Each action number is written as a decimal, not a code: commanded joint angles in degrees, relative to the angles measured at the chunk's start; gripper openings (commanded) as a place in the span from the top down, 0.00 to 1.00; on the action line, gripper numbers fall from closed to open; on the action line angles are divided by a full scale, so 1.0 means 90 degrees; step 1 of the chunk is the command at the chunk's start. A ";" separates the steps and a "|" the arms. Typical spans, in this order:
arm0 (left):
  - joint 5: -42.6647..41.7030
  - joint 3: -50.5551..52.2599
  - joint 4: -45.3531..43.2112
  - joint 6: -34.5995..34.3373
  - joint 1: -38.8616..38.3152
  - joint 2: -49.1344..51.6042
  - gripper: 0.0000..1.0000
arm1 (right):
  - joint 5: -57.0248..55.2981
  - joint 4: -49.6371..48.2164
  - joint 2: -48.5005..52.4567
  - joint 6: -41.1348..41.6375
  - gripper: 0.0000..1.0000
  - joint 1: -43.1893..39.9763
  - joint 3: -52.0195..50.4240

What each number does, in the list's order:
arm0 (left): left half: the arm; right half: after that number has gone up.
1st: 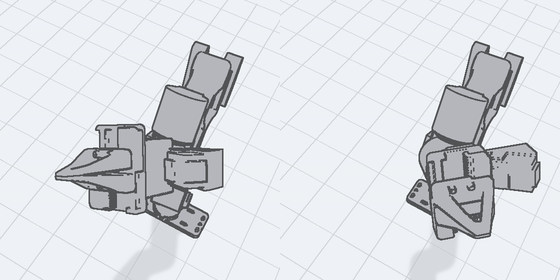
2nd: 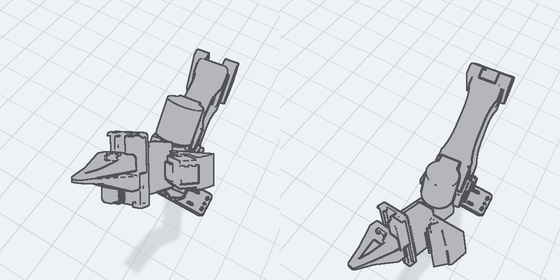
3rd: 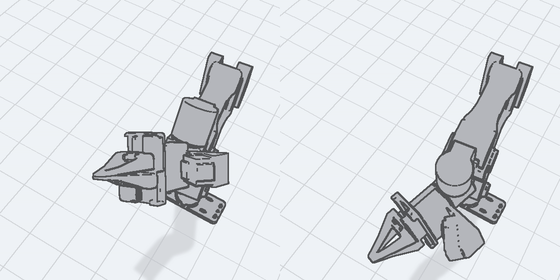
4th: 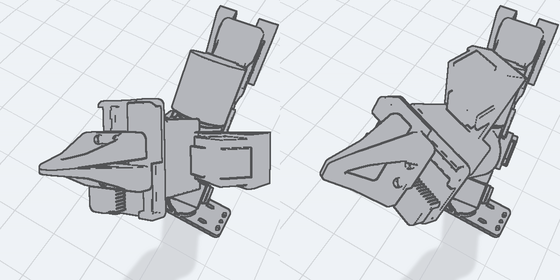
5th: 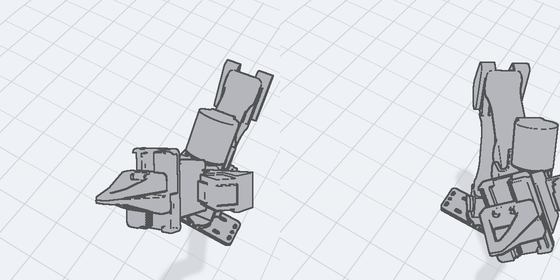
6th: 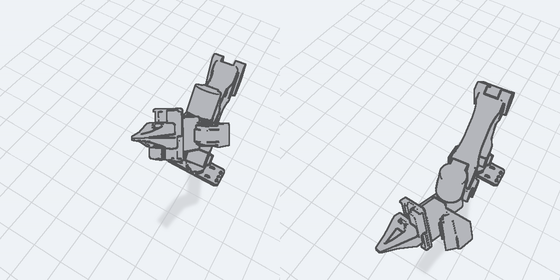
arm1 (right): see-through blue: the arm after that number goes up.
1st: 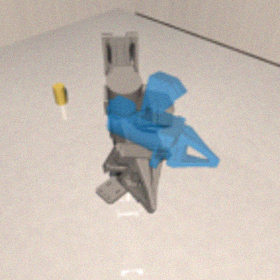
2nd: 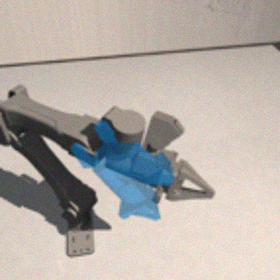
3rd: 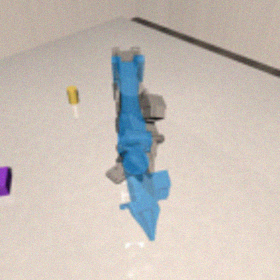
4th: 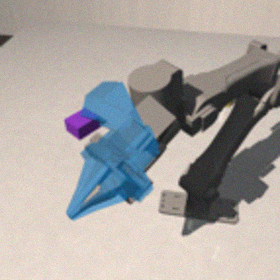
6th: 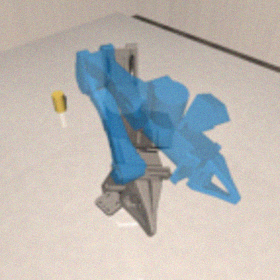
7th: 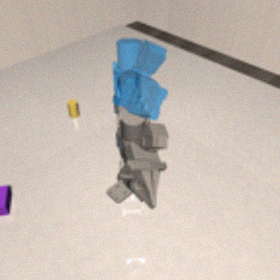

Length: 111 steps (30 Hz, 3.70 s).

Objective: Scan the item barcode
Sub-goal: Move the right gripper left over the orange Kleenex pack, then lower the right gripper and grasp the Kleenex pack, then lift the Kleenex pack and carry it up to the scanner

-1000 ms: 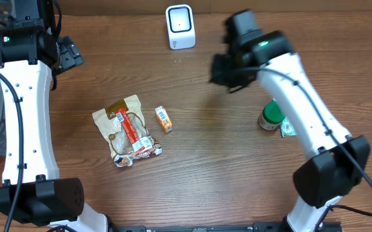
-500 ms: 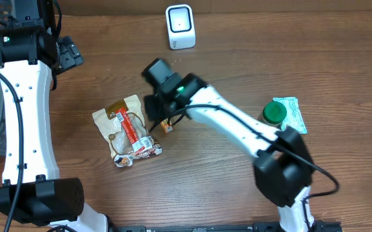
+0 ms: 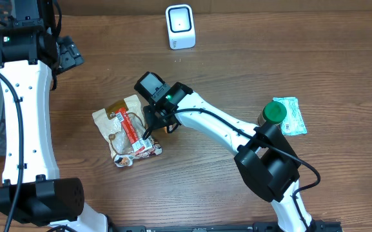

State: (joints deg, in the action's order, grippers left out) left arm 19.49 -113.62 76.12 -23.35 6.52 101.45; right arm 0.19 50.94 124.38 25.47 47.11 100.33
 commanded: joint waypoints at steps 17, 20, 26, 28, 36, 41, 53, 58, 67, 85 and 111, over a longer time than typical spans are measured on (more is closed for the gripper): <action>-0.0005 -0.0129 0.0000 0.0073 0.0010 -0.0163 0.00 | -0.0993 0.0381 0.0000 0.0010 0.76 -0.0335 -0.0155; -0.0005 -0.0129 0.0000 0.0073 0.0010 -0.0163 0.00 | -0.0996 0.0255 0.0000 0.0007 0.68 -0.0282 -0.0155; -0.0005 -0.0129 0.0000 0.0073 0.0010 -0.0163 0.00 | -0.1056 0.0056 0.0000 0.0002 0.36 -0.0155 -0.0155; -0.0005 -0.0129 0.0000 0.0073 0.0010 -0.0163 0.00 | -0.1073 0.0034 0.0002 -0.0049 0.17 -0.0121 -0.0155; -0.0005 -0.0129 0.0000 0.0073 0.0010 -0.0163 0.00 | -0.1015 0.0068 0.0000 -0.0039 0.47 -0.0129 -0.0155; -0.0005 -0.0129 0.0000 0.0073 0.0010 -0.0163 0.00 | -0.1107 0.0027 0.0000 -0.0041 0.66 -0.0022 -0.0155; -0.0005 -0.0129 0.0000 0.0073 0.0010 -0.0163 0.00 | -0.2064 -0.0027 0.0134 -0.0044 0.65 0.0228 -0.0189; -0.0005 -0.0129 0.0000 0.0073 0.0010 -0.0163 0.00 | -0.2353 -0.0032 0.0461 -0.0044 0.65 0.0301 -0.0189; -0.0005 -0.0129 0.0000 0.0073 0.0010 -0.0163 0.00 | -0.2351 -0.0024 0.0833 -0.0044 0.70 0.0299 -0.0189; -0.0005 -0.0129 0.0000 0.0073 0.0010 -0.0163 0.00 | -0.1411 0.0508 -0.0563 0.0010 0.96 -0.0206 0.0396; -0.0005 -0.0129 0.0000 0.0073 0.0010 -0.0163 0.00 | 0.2159 0.0702 -0.0971 0.0000 0.96 -0.1991 0.0308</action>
State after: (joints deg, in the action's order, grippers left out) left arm 19.49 -113.62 76.09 -23.35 6.52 101.45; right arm 18.70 57.65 115.98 25.30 29.02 103.07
